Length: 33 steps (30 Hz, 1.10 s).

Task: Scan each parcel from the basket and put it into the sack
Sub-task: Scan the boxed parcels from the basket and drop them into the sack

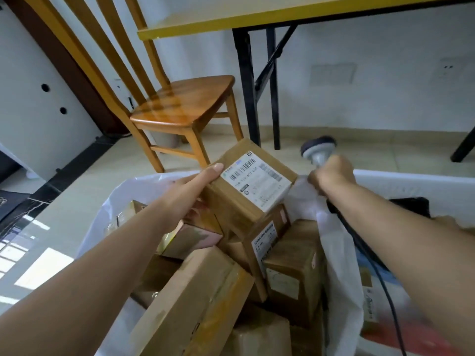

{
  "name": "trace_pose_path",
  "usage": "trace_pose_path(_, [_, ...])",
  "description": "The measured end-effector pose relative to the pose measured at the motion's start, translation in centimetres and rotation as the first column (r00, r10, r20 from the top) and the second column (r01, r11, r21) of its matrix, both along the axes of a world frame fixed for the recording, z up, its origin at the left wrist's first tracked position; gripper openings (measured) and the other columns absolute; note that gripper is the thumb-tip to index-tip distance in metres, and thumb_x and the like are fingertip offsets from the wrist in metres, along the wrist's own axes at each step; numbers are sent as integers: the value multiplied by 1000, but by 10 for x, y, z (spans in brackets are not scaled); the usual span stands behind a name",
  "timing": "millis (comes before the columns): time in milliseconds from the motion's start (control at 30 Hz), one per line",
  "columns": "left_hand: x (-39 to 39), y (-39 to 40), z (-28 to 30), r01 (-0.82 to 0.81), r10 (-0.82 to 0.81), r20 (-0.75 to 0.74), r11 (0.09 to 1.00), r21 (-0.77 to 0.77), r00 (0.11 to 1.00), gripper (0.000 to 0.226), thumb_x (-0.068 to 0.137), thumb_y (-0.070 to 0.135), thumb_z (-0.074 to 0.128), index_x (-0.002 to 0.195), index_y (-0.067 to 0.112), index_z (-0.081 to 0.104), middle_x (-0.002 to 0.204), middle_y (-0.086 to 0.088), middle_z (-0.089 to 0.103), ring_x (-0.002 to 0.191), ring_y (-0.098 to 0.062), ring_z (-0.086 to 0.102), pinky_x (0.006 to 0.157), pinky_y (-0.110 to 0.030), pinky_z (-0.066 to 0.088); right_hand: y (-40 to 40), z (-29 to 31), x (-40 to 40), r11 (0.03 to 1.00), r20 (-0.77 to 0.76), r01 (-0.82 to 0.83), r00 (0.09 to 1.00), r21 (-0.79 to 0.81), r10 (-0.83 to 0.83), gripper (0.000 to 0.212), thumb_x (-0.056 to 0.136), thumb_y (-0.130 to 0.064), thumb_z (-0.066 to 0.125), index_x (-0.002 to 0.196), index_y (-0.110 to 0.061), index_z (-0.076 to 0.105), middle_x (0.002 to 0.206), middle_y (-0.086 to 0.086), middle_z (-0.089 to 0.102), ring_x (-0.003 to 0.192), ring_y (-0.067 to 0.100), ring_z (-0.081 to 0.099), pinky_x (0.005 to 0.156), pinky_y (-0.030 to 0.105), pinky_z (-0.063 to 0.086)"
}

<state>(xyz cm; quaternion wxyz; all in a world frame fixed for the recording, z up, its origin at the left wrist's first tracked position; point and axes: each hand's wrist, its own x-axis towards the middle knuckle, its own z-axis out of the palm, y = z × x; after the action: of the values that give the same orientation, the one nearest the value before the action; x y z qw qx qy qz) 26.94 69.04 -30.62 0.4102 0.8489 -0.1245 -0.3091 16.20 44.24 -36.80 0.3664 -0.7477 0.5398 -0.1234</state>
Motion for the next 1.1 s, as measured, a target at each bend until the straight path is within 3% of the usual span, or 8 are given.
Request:
trace_pose_path(100, [-6, -18, -1, 74, -65, -56, 983, 168, 996, 90, 58, 83, 59, 122, 20, 50, 105, -6, 61, 93, -25, 66, 80, -34, 56, -11, 15, 3, 995, 156, 47, 986, 88, -61, 27, 79, 0, 68, 103, 0, 57, 86, 15, 61, 63, 28, 61, 42, 23, 39])
trace_pose_path(233, [-15, -48, -12, 39, -22, -75, 974, 223, 997, 72, 82, 79, 45, 121, 18, 45, 108, -6, 59, 101, -26, 58, 92, -38, 50, -8, 30, -4, 989, 262, 45, 962, 139, -81, 22, 78, 1, 70, 93, -1, 55, 72, 14, 57, 54, 27, 58, 45, 27, 42])
trace_pose_path(333, [-22, -70, -29, -6, -13, 82, 974, 227, 997, 78, 85, 80, 35, 132, 18, 44, 123, -8, 57, 109, -28, 56, 99, -42, 46, 0, 36, -10, 992, 312, 6, 949, 126, -45, 25, 78, 1, 72, 96, 0, 55, 83, 15, 59, 60, 27, 59, 46, 27, 43])
trace_pose_path(467, [-40, -91, -47, -6, -92, 267, 938, 346, 959, 76, 91, 75, 22, 124, 15, 55, 92, 0, 52, 86, -19, 51, 80, -33, 40, 6, 38, -19, 993, 346, 6, 937, 122, -48, 29, 80, -2, 74, 100, -3, 53, 89, 13, 59, 65, 25, 61, 45, 26, 41])
trace_pose_path(633, [-40, -84, -47, -16, -175, 346, 874, 485, 922, 105, 73, 93, 25, 139, 13, 43, 128, -13, 52, 113, -31, 52, 91, -44, 45, 11, 39, -40, 969, 347, 3, 933, 247, -92, 25, 81, -6, 76, 82, -3, 51, 66, 12, 55, 44, 19, 49, 45, 27, 41])
trace_pose_path(833, [-64, -66, -20, -54, -87, 588, 975, 217, 804, 71, 90, 69, 43, 140, 19, 42, 143, -11, 40, 132, -30, 38, 103, -46, 39, -2, 57, -94, 912, 419, 16, 885, 409, -203, 20, 83, -8, 76, 77, 3, 60, 62, 11, 54, 43, 17, 41, 42, 26, 38])
trace_pose_path(967, [-110, -77, -7, 67, -151, 671, 987, 149, 726, 46, 96, 46, 51, 135, 23, 47, 142, -6, 41, 130, -24, 36, 107, -42, 35, -22, 59, -158, 873, 405, 65, 868, 483, -288, 14, 87, -6, 70, 86, 5, 61, 59, 10, 55, 39, 17, 39, 43, 27, 36])
trace_pose_path(1100, [-172, -110, -11, 242, -283, 681, 957, 158, 675, 46, 95, 42, 55, 135, 20, 49, 139, -6, 44, 129, -24, 38, 105, -36, 35, -41, 57, -242, 808, 348, 149, 847, 570, -402, 9, 92, -1, 57, 85, 3, 59, 59, 11, 51, 44, 16, 36, 38, 22, 35])
